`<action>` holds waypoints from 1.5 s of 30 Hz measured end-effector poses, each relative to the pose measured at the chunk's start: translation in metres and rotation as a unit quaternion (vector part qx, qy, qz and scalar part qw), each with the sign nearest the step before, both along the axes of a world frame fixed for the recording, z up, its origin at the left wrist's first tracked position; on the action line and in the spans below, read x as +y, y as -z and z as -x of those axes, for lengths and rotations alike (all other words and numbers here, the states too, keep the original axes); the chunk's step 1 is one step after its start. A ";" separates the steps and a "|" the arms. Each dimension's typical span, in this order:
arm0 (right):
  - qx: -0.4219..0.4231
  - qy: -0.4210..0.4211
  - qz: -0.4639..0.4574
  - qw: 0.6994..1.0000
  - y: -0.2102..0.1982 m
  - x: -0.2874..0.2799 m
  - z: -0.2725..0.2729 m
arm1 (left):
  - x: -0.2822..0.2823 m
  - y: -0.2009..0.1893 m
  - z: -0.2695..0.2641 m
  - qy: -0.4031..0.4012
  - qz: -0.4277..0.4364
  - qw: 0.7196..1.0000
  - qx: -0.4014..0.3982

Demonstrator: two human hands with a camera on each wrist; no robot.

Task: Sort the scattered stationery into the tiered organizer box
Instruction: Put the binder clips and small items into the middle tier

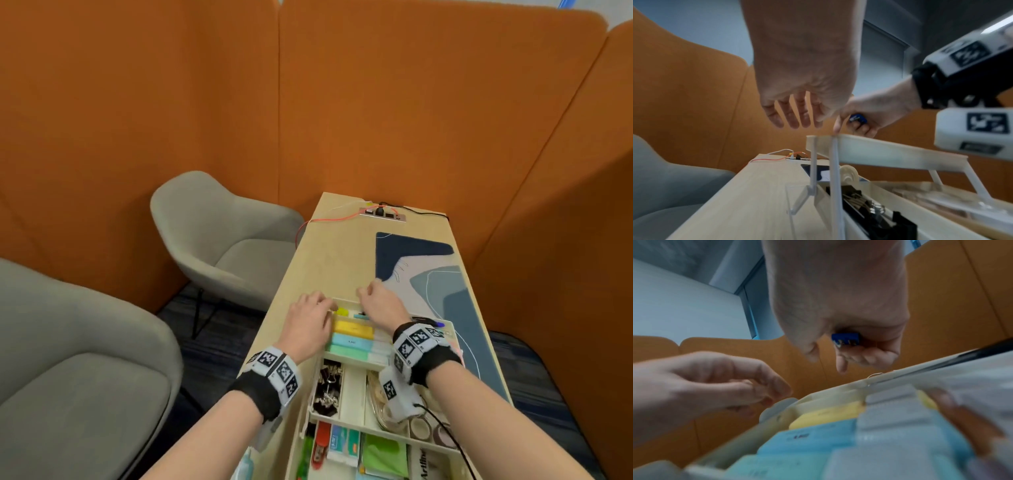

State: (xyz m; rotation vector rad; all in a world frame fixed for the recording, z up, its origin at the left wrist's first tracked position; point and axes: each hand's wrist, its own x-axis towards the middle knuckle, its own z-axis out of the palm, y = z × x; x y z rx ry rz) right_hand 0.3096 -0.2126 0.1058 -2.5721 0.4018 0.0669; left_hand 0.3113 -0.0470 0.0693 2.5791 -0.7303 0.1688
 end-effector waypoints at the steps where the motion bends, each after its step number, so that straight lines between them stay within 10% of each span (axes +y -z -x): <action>1: 0.003 -0.002 -0.018 1.000 -0.003 -0.006 0.002 | -0.006 -0.001 -0.001 0.011 -0.025 1.000 0.001; 11: 0.052 0.087 -0.342 0.934 -0.012 -0.015 0.000 | -0.015 -0.002 -0.011 -0.002 -0.181 0.983 0.019; 32: -0.074 -0.011 -0.029 0.997 0.009 0.014 -0.012 | -0.009 0.006 -0.014 0.009 -0.169 0.984 0.058; 45: -0.071 0.070 -0.223 0.970 0.011 0.008 -0.008 | -0.015 -0.001 -0.011 -0.019 -0.058 0.998 -0.009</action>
